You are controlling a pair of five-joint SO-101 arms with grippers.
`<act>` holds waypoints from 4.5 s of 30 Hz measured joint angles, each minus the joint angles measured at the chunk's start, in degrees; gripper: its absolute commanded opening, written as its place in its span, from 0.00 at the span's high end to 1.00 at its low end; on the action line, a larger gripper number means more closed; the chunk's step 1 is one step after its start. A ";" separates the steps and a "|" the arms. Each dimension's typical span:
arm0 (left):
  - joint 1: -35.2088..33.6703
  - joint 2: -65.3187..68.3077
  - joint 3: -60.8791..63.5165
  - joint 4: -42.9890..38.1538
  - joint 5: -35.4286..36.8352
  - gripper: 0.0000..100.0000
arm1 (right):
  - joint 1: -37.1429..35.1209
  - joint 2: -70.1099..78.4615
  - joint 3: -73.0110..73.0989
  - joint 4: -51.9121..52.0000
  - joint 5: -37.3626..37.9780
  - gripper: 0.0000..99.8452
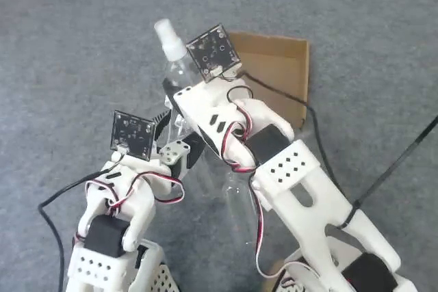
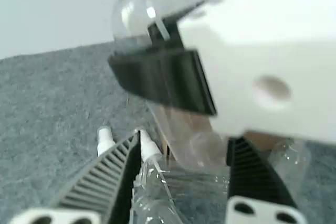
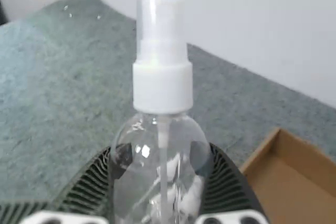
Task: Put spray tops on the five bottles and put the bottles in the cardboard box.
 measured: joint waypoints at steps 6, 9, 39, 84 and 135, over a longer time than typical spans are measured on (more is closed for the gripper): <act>-0.09 -0.44 1.23 -1.58 0.35 0.73 | 0.35 -2.37 0.09 6.42 0.00 0.99; -0.09 -0.44 1.23 -1.58 0.35 0.73 | 0.35 -4.57 0.09 8.44 -0.09 0.99; -6.59 -0.26 6.51 -7.12 0.09 0.99 | 18.29 24.79 -2.20 -32.44 -0.09 0.99; -6.59 -0.26 6.51 -7.30 0.09 0.99 | 19.69 58.99 -18.55 -46.95 -0.18 0.94; -6.59 -0.26 6.51 -7.30 0.09 0.99 | 18.02 38.95 -18.55 -29.19 -0.35 0.71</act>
